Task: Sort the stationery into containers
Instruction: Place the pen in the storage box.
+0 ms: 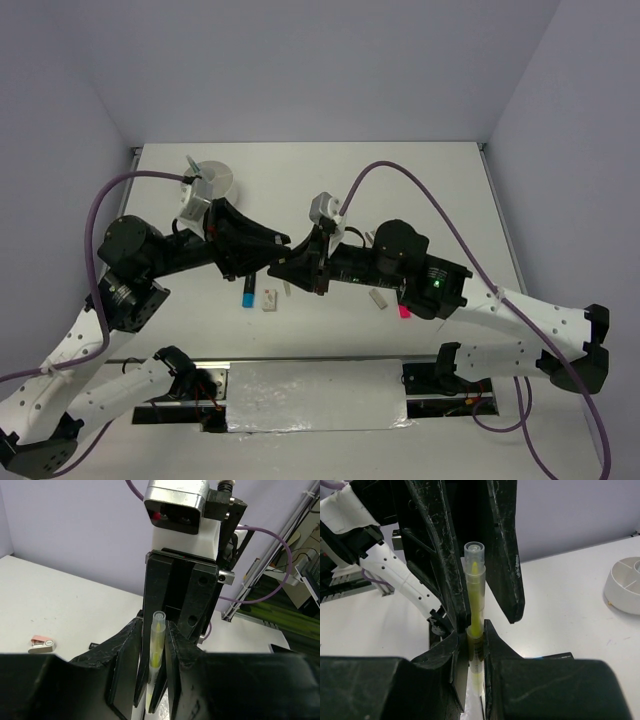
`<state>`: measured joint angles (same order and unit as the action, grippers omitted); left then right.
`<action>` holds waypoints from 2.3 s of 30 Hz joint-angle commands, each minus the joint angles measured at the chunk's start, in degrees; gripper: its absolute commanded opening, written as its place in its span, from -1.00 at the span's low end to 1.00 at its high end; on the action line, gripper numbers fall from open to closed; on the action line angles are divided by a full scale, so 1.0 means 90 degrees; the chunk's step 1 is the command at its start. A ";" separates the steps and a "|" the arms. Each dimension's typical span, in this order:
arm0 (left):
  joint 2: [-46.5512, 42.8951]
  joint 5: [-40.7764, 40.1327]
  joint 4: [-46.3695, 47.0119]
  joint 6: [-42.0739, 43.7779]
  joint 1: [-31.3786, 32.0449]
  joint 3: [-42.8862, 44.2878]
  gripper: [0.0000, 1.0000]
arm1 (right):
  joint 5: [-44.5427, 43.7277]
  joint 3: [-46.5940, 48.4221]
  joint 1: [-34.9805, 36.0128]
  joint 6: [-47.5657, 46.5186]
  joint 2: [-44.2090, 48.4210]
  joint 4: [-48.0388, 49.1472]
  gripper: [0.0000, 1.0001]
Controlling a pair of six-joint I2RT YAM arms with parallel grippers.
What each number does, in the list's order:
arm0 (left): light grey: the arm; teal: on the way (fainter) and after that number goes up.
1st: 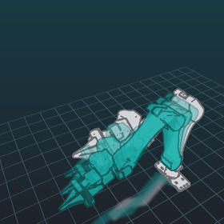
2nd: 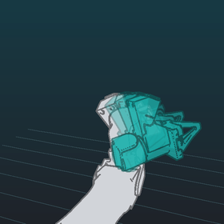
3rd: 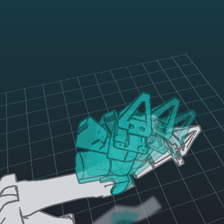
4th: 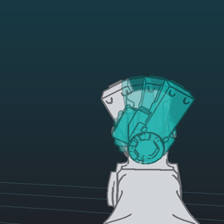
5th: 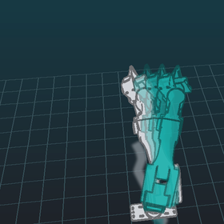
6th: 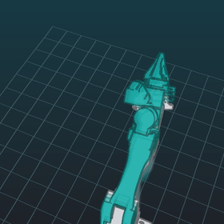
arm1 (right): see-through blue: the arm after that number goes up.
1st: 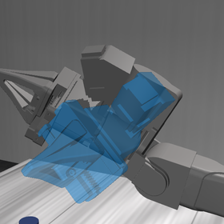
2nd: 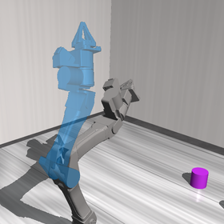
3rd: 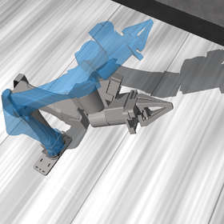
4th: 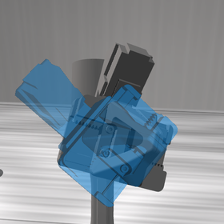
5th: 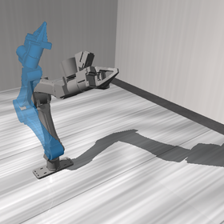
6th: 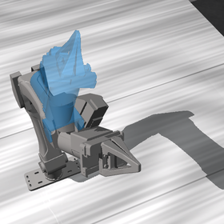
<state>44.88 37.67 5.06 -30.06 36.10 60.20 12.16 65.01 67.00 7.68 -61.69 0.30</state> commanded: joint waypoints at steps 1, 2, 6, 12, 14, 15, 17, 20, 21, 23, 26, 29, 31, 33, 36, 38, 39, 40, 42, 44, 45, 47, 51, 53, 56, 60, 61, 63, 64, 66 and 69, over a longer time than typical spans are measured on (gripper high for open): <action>0.0071 -0.0084 0.0082 0.0118 -0.0017 0.0000 -0.27 | 0.0182 0.0276 0.0123 -0.0014 -0.0088 0.0270 -1.00; 0.0091 -0.0007 0.0121 0.0098 -0.0017 0.0000 -0.27 | 0.0201 0.0315 0.0114 -0.0014 -0.0127 0.0270 -1.00; 0.0208 0.0209 0.0229 0.0020 -0.0017 -0.0039 -0.29 | 0.0143 0.0384 0.0133 -0.0014 -0.0216 0.0260 -1.00; 0.0199 -0.0577 -0.0336 0.0342 -0.0026 0.0107 -1.00 | -0.0285 0.0247 0.0114 -0.0033 -0.0138 0.0280 -0.67; 0.0169 -0.1310 -0.0882 0.0614 -0.0026 0.0224 -1.00 | -0.0608 0.0052 0.0085 -0.0043 0.0018 0.0193 0.99; 0.0169 -0.2368 -0.1058 0.0684 -0.0017 0.0254 -1.00 | -0.1093 -0.0035 0.0046 0.0025 0.0106 0.0153 0.99; 0.0295 -0.3662 -0.1458 0.0781 -0.0026 0.0322 -1.00 | -0.1544 -0.0454 -0.0197 0.0287 0.0523 0.0065 0.99; 0.0743 -0.5734 -0.1374 0.0967 -0.0046 0.0390 -1.00 | -0.2784 -0.1226 -0.0403 0.0687 0.1381 0.0036 1.00; 0.0919 -0.6135 -0.1295 0.1054 -0.0152 0.0449 -1.00 | -0.3125 -0.1556 -0.0500 0.0767 0.1618 0.0016 1.00; 0.1554 -0.7006 -0.0975 0.1259 -0.0396 0.0731 -1.00 | -0.3831 -0.1851 -0.0570 0.0923 0.2290 0.0016 0.99; 0.2404 -0.7817 0.0037 0.1728 -0.1060 0.0996 -1.00 | -0.3910 -0.2233 -0.0658 0.0885 0.2955 -0.0032 0.99; 0.3049 -0.7838 0.1365 0.1866 -0.2161 0.0967 -1.00 | -0.3803 -0.2350 -0.0658 0.0933 0.3192 -0.0374 0.99; 0.3574 -0.7673 0.1838 0.1924 -0.2515 0.1102 -1.00 | -0.3686 -0.2458 -0.0658 0.0933 0.3329 -0.0501 1.00; 0.4208 -0.7623 0.2180 0.1973 -0.2895 0.1462 -1.00 | -0.3588 -0.2545 -0.0658 0.0895 0.3387 -0.0676 0.99; 0.4787 -0.7350 0.2532 0.1973 -0.3239 0.1679 -1.00 | -0.3588 -0.2604 -0.0677 0.0758 0.3417 -0.0804 0.99; 0.5217 -0.7127 0.3040 0.2051 -0.3346 0.1689 -1.00 | -0.3520 -0.2634 -0.0677 0.0602 0.3398 -0.0756 0.99; 0.5479 -0.7106 0.3215 0.2119 -0.3356 0.1757 -1.00 | -0.3471 -0.2624 -0.0677 0.0495 0.3349 -0.0688 0.99; 0.5617 -0.7135 0.3217 0.2149 -0.3376 0.1825 -1.00 | -0.3442 -0.2605 -0.0687 0.0436 0.3300 -0.0668 0.99; 0.5890 -0.7261 0.3536 0.2256 -0.3386 0.1807 -1.00 | -0.3305 -0.2527 -0.0687 0.0280 0.3183 -0.0580 0.99; 0.6018 -0.7223 0.3802 0.2286 -0.3415 0.1690 -1.00 | -0.3217 -0.2459 -0.0697 0.0172 0.3105 -0.0482 1.00; 0.6164 -0.7242 0.3793 0.2305 -0.3415 0.1709 -1.00 | -0.3139 -0.2429 -0.0706 0.0104 0.3027 -0.0405 0.99; 0.6340 -0.7281 0.3910 0.2373 -0.3425 0.1641 -1.00 | -0.3032 -0.2322 -0.0706 0.0035 0.2958 -0.0336 0.99; 0.6429 -0.7408 0.4086 0.2306 -0.3454 0.1358 -1.00 | -0.2836 -0.2253 -0.0726 0.0006 0.2870 -0.0238 1.00; 0.6419 -0.7437 0.4241 0.2276 -0.3474 0.1144 -0.96 | -0.2875 -0.2253 -0.0726 -0.0043 0.2851 -0.0209 1.00; 0.6477 -0.7544 0.4262 0.2218 -0.3483 0.1016 -0.64 | -0.2934 -0.2224 -0.0736 -0.0063 0.2763 -0.0238 0.99; 0.6458 -0.7594 0.4223 0.2120 -0.3493 0.0918 -0.06 | -0.2914 -0.2204 -0.0775 -0.0034 0.2646 -0.0248 0.99; 0.6420 -0.7574 0.4204 0.2081 -0.3493 0.0899 0.26 | -0.2914 -0.2166 -0.0813 -0.0014 0.2607 -0.0277 0.99; 0.6244 -0.7584 0.3990 0.1915 -0.3493 0.0957 0.41 | -0.2943 -0.2097 -0.0891 0.0064 0.2490 -0.0394 1.00; 0.6147 -0.7555 0.3853 0.1837 -0.3493 0.1005 0.56 | -0.2943 -0.2029 -0.0950 0.0093 0.2441 -0.0423 1.00; 0.5796 -0.7448 0.3435 0.1642 -0.3483 0.1191 0.63 | -0.2963 -0.1999 -0.1048 0.0210 0.2285 -0.0491 1.00; 0.5249 -0.7146 0.2209 0.1232 -0.3474 0.1824 0.80 | -0.2983 -0.1805 -0.1418 0.0571 0.1895 -0.0716 0.99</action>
<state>99.48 -28.91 30.96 -14.41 4.95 69.43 -14.22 44.99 56.55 9.69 -42.30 -5.50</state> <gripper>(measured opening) 0.884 0.997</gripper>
